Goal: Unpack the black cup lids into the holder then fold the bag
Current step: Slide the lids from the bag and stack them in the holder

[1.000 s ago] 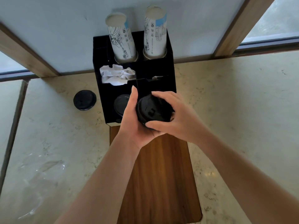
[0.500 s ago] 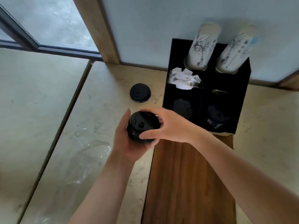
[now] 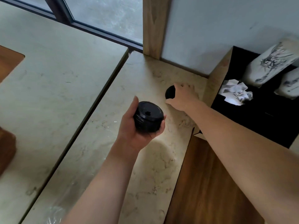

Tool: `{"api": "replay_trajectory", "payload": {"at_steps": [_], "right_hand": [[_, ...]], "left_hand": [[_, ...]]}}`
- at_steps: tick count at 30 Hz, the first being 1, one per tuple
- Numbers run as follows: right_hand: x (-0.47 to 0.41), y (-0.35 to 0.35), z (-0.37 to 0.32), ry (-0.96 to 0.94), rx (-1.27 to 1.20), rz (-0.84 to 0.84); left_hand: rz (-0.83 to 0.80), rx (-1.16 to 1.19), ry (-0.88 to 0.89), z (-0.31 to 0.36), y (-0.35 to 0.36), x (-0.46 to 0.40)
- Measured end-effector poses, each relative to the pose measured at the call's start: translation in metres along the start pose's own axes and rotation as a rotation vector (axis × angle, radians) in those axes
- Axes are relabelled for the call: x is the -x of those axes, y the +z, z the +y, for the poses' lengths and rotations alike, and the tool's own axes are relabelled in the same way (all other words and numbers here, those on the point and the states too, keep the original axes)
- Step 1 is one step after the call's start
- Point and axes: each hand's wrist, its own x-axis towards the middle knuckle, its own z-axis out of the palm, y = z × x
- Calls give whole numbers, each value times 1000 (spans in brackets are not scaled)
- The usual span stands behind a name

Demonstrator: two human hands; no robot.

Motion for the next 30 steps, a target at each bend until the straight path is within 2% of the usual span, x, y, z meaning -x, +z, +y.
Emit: {"api": "replay_trajectory", "payload": {"at_steps": [2,3,6,8,11,13,17,20,23,26,30], "right_hand": [[5,-2,-10,-22,-1,61],[11,-6,-14,-27,-86,81],[44,-24,-25,-68,-644,76],[80,-38,-30,-210,-814,-20],[131,-42,-25,-344,-786,-158],[155,-37,-15,-363,-722,-139],[200,-28,10,-299,-737,-97],[228,-18,36,-239,-887,-107],[251,-15,63,-169,-959,-36],[268,-11,83,-143,-913,-7],[280,-4,105,-136,-865,-4]], "left_hand": [[2,-8,-2,1,-1,-1],[8,-15,-4,0,-1,-1],[43,-51,-19,-3,-5,0],[31,-56,-35,-7,-5,2],[-56,-113,-63,-20,-3,5],[-89,-128,-100,-33,0,9],[-167,-208,-165,-62,12,22],[-197,-317,-191,-89,19,28],[-194,-320,-263,-119,25,36],[-222,-364,-298,-145,33,43],[-228,-483,-254,-169,48,44]]}}
